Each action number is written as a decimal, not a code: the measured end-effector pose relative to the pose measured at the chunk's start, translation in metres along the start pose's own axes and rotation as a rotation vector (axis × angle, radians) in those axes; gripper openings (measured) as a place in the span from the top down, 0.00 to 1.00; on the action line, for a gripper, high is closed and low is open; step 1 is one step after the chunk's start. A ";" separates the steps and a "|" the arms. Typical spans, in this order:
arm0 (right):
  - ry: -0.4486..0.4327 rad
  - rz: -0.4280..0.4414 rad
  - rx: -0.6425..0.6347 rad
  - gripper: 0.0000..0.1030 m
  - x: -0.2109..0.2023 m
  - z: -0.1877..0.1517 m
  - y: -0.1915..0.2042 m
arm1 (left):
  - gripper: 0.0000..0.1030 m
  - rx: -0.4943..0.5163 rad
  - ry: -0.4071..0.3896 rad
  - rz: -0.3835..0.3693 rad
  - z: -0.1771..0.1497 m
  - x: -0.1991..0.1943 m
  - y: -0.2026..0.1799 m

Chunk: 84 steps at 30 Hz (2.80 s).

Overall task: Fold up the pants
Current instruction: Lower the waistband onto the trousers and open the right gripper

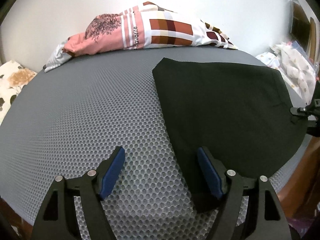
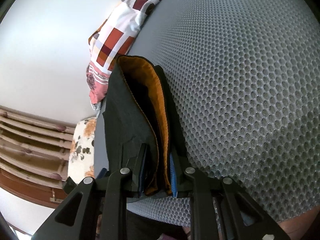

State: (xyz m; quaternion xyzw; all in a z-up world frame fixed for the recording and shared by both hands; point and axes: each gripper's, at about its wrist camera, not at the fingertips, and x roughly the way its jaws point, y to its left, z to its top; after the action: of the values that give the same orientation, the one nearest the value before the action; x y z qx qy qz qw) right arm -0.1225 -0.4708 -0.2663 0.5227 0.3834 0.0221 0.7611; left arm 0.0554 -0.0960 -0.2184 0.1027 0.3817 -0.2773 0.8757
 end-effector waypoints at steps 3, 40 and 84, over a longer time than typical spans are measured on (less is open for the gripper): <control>-0.003 -0.009 -0.001 0.85 0.003 -0.001 0.004 | 0.26 0.021 -0.008 0.015 0.000 -0.001 -0.002; -0.018 -0.041 -0.038 0.85 0.007 -0.008 0.013 | 0.16 0.106 0.005 0.186 0.001 -0.005 -0.023; -0.008 -0.166 -0.126 0.83 0.022 0.004 0.035 | 0.06 0.123 -0.170 0.106 0.046 -0.112 -0.048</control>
State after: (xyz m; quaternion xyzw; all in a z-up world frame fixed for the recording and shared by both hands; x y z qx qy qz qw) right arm -0.0921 -0.4485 -0.2497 0.4404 0.4199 -0.0191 0.7933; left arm -0.0058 -0.1081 -0.1042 0.1523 0.2825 -0.2614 0.9103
